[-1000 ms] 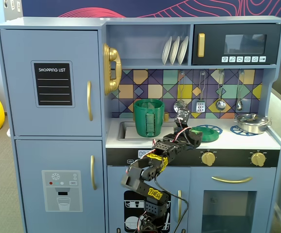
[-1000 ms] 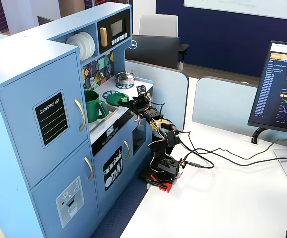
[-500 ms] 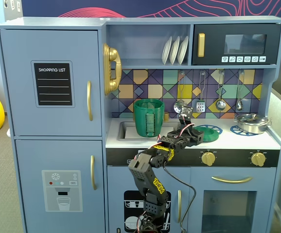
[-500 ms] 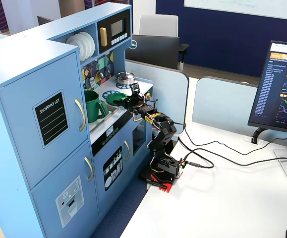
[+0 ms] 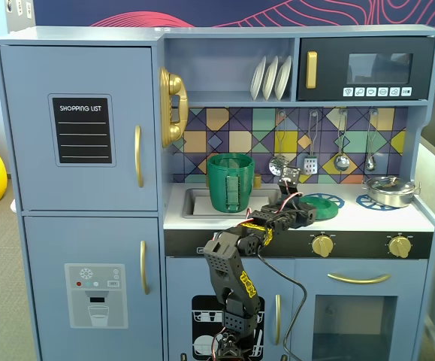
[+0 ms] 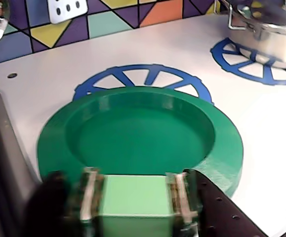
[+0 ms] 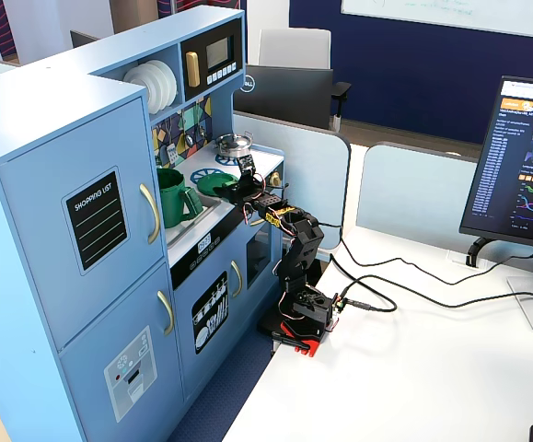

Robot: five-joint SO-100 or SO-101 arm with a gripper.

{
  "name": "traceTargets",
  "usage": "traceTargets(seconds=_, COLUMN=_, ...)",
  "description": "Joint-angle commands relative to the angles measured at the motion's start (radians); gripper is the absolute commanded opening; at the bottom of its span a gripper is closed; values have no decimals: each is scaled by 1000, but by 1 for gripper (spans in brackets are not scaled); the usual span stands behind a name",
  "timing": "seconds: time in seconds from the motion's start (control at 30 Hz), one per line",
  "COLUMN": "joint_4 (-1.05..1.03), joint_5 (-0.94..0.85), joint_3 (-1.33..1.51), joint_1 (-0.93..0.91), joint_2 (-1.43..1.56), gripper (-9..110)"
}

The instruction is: Pick up the lid from the counter and put it on the green recipient

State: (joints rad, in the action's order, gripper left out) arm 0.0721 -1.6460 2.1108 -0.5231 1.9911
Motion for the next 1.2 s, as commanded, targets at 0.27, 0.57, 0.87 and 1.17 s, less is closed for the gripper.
traceTargets(seconds=0.27, joint_4=-2, joint_5=21, joint_3=-281, joint_1=63, joint_2=14, gripper=0)
traceTargets(seconds=0.57, joint_4=-311, joint_5=43, joint_3=-643, joint_1=153, joint_2=60, gripper=0)
traceTargets(seconds=0.87, joint_4=-502, joint_5=-11, joint_3=-746, joint_1=377, joint_2=127, gripper=0)
traceTargets(seconds=1.17, joint_4=-561, joint_5=-63, joint_3=-758, joint_1=494, joint_2=120, gripper=0)
